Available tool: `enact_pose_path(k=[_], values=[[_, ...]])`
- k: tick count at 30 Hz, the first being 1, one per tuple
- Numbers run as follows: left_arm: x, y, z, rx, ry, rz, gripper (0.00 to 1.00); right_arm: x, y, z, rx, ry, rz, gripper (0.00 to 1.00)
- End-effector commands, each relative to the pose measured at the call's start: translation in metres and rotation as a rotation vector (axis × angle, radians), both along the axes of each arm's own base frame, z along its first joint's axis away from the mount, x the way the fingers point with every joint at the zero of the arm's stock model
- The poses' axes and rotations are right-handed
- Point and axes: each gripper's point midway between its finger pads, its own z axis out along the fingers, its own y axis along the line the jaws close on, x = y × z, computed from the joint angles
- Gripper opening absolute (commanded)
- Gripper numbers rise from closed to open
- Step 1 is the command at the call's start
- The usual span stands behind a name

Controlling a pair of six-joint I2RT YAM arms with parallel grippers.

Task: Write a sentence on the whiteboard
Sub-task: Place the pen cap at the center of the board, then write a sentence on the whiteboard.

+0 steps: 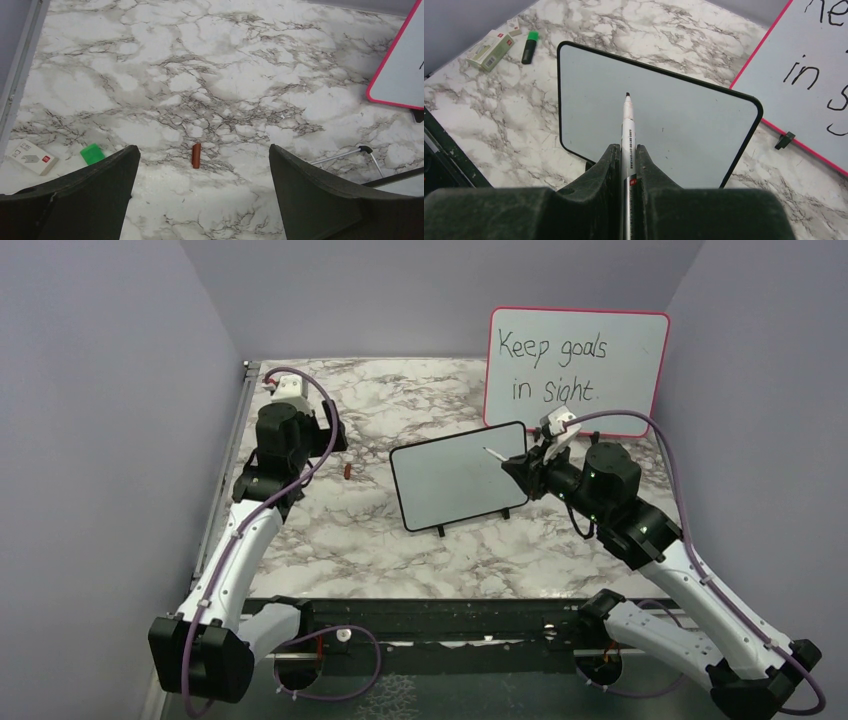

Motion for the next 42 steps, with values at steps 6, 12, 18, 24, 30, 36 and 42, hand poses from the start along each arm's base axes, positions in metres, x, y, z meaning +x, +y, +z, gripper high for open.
enact_pose_path(k=[6, 12, 18, 24, 30, 36, 42], values=[[-0.005, -0.03, 0.022, 0.014, -0.131, -0.225, 0.99, 0.005, 0.0, 0.008, -0.018, -0.006, -0.011, 0.01], [-0.002, -0.059, 0.03, -0.1, -0.206, -0.35, 0.99, 0.008, 0.003, 0.007, -0.016, -0.001, -0.006, 0.0], [-0.011, -0.107, 0.027, -0.205, -0.191, -0.636, 0.84, 0.008, 0.005, 0.001, -0.019, 0.016, -0.004, 0.01], [-0.013, -0.128, 0.013, -0.299, -0.102, -0.753, 0.86, 0.008, 0.007, -0.003, -0.018, 0.026, 0.007, 0.01], [-0.018, -0.153, -0.006, -0.336, -0.018, -0.881, 0.76, 0.01, 0.012, -0.005, -0.022, 0.031, 0.02, 0.0], [-0.02, -0.171, -0.019, -0.35, 0.035, -0.96, 0.57, 0.012, 0.016, -0.011, -0.024, 0.045, 0.031, 0.0], [-0.026, -0.182, -0.034, -0.353, 0.07, -1.018, 0.41, 0.011, 0.021, -0.014, -0.025, 0.051, 0.058, 0.0]])
